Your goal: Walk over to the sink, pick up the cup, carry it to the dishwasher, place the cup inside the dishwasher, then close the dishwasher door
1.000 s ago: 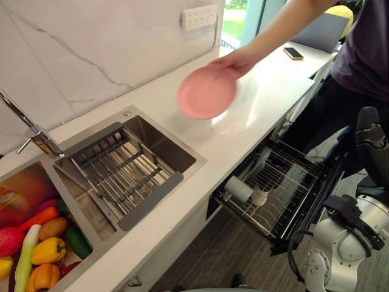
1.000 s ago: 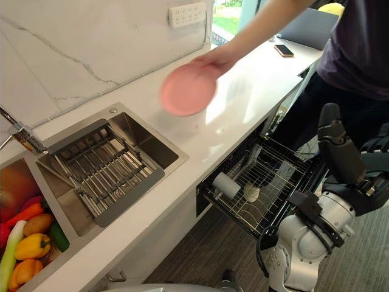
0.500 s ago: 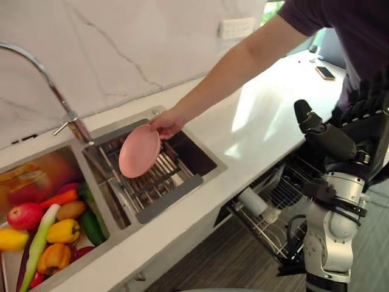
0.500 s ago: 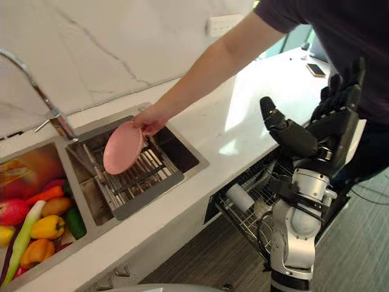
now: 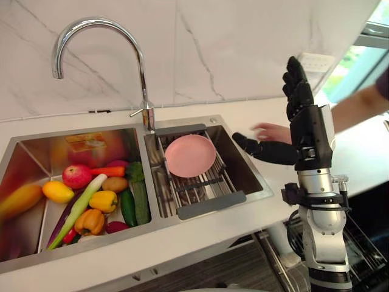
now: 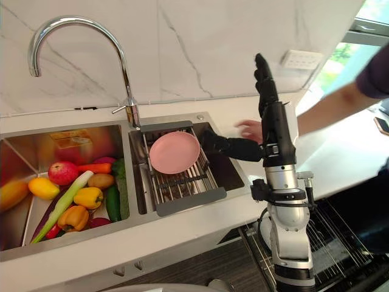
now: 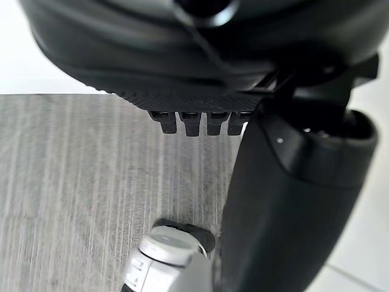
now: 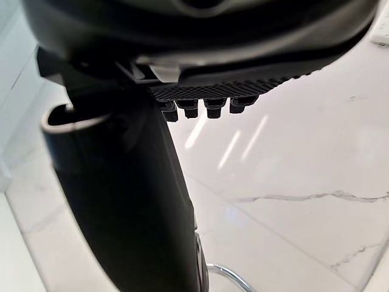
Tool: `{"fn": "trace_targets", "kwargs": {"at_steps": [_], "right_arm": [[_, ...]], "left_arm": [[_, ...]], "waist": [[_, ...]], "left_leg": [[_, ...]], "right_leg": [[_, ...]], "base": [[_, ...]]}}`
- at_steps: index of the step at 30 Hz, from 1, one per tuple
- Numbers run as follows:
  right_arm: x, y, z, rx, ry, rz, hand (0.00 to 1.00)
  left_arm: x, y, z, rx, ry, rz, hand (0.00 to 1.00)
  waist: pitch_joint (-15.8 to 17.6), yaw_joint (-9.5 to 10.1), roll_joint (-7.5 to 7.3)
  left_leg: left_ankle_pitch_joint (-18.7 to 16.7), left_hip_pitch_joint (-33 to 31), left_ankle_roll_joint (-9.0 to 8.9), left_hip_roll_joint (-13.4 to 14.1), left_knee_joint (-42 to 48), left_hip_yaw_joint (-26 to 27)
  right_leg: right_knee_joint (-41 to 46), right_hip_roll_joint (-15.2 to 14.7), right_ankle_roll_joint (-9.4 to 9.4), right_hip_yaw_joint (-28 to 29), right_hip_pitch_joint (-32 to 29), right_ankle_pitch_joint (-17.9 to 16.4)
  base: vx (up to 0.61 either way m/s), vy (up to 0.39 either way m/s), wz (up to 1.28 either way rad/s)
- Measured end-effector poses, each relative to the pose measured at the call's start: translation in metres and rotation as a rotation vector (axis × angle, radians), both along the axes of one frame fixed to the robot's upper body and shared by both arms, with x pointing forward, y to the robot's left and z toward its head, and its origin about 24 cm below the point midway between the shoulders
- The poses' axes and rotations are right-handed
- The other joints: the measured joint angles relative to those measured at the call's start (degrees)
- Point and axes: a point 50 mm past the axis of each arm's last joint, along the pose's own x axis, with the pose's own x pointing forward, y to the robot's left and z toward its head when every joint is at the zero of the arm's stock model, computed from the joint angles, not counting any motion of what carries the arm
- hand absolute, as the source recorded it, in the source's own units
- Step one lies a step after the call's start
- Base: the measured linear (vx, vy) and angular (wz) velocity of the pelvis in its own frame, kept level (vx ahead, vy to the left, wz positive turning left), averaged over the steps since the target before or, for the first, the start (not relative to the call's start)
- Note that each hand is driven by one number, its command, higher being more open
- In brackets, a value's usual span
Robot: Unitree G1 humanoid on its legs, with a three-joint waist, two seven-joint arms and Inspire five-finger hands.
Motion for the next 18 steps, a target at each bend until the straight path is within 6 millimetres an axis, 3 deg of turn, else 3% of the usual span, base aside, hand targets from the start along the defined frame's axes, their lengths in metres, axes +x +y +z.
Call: {"fn": "trace_targets", "kwargs": {"at_steps": [2, 5, 11, 18], "right_arm": [[0.001, -0.002, 0.003, -0.115, 0.001, -0.011, 1.00], [0.004, -0.004, 0.012, -0.277, -0.006, 0.013, 1.00], [0.005, 0.007, 0.038, -0.572, -0.036, 0.105, 1.00], [0.008, 0.015, 0.027, -0.815, 0.075, 0.147, 1.00]], "left_arm": [[-0.001, 0.002, 0.001, -0.004, -0.007, 0.025, 1.00], [0.002, 0.001, 0.000, -0.025, -0.023, 0.019, 1.00], [0.006, -0.002, -0.001, -0.057, -0.046, -0.022, 1.00], [0.017, -0.006, 0.000, -0.070, -0.057, -0.136, 1.00]], "waist": [[0.0, 0.59, 0.00], [0.1, 0.93, 0.19], [0.4, 0.95, 0.98], [0.7, 1.25, 1.86]], "left_leg": [[-1.0, 0.4, 0.33, 0.9, 0.6, -0.2], [-2.2, 1.1, -0.12, 2.4, 1.2, -0.8], [-2.7, 0.4, -0.79, 4.0, 0.9, -0.8], [-2.6, -0.3, -0.87, 3.8, 0.6, -1.3]], "right_leg": [[-4.2, 1.3, 0.77, -0.4, 2.7, 0.8], [-7.9, 3.2, 0.24, -1.0, 5.8, 1.6], [-9.0, 4.9, -0.66, -1.1, 5.6, 1.3], [-9.8, 4.8, -0.73, -2.0, 5.4, 1.3]], "base": [[0.12, -0.117, 0.03], [0.05, -0.117, 0.02], [0.01, -0.080, -0.01], [0.04, -0.006, 0.05]]}}
